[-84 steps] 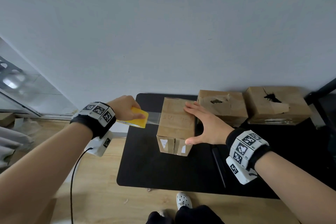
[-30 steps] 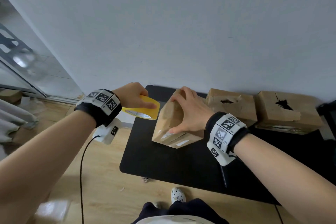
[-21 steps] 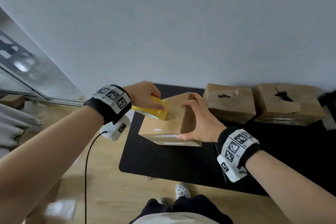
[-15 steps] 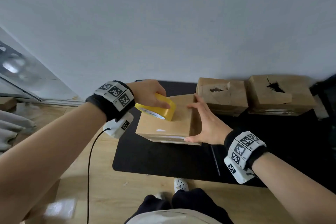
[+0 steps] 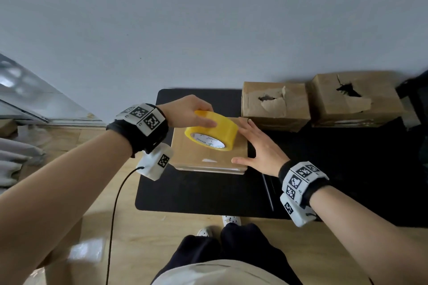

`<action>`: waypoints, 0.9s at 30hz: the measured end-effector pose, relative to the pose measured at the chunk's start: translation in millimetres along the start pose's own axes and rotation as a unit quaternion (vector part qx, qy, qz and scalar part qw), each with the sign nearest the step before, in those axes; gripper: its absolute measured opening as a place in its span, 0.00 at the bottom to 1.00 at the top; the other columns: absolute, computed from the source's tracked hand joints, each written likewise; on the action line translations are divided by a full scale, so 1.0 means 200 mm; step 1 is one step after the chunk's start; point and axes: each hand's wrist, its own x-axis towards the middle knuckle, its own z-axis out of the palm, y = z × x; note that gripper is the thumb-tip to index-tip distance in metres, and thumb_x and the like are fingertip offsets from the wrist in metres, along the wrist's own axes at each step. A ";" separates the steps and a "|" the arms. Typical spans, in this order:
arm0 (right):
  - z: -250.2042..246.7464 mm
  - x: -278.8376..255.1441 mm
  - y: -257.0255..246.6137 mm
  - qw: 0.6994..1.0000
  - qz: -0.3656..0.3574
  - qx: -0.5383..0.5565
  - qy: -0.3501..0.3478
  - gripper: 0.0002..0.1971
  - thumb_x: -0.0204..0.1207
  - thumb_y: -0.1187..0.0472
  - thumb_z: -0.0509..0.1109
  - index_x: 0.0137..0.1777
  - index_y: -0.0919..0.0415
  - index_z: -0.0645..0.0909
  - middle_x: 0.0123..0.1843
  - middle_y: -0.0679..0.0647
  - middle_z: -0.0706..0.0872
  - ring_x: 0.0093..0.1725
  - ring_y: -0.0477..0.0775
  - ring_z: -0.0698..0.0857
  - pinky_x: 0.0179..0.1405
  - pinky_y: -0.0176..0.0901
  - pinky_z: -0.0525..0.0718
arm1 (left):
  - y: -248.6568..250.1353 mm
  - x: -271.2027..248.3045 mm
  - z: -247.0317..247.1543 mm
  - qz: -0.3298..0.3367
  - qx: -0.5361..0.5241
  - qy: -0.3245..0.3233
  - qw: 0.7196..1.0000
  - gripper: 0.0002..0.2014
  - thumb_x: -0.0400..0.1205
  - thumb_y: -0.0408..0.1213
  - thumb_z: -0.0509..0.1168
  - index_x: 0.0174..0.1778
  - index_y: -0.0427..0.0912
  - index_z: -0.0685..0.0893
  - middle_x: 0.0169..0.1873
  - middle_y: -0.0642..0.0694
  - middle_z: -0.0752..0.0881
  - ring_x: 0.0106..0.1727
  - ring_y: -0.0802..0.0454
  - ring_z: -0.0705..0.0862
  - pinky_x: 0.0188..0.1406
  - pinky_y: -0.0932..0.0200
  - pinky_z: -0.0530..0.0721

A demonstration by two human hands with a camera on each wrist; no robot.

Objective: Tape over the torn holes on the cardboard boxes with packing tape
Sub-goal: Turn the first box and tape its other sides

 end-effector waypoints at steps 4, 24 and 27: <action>-0.01 0.09 0.00 0.998 -0.043 0.009 -0.037 0.46 0.65 0.40 0.78 0.81 0.43 0.60 0.84 0.39 0.52 0.84 0.46 0.53 0.81 0.58 0.61 | -0.02 0.01 -0.01 -0.018 -0.070 -0.007 0.997 0.11 0.70 0.50 0.62 0.36 0.47 0.82 0.32 0.51 0.79 0.36 0.57 0.77 0.43 0.60 0.73; -0.03 0.10 -0.01 0.993 -0.035 -0.105 -0.040 0.50 0.61 0.31 0.74 0.82 0.45 0.58 0.81 0.31 0.49 0.80 0.29 0.41 0.82 0.44 0.41 | -0.57 -0.37 -0.24 -0.173 0.183 0.043 0.967 0.30 0.60 0.72 0.60 0.28 0.44 0.84 0.25 0.49 0.81 0.32 0.51 0.80 0.38 0.53 0.78; -0.03 0.10 -0.02 0.991 -0.026 -0.119 -0.053 0.51 0.61 0.31 0.73 0.82 0.43 0.56 0.80 0.29 0.46 0.79 0.29 0.39 0.82 0.44 0.40 | -0.64 -0.35 -0.17 -0.181 0.199 0.066 0.961 0.21 0.71 0.66 0.66 0.36 0.49 0.87 0.35 0.50 0.86 0.42 0.50 0.83 0.40 0.57 0.77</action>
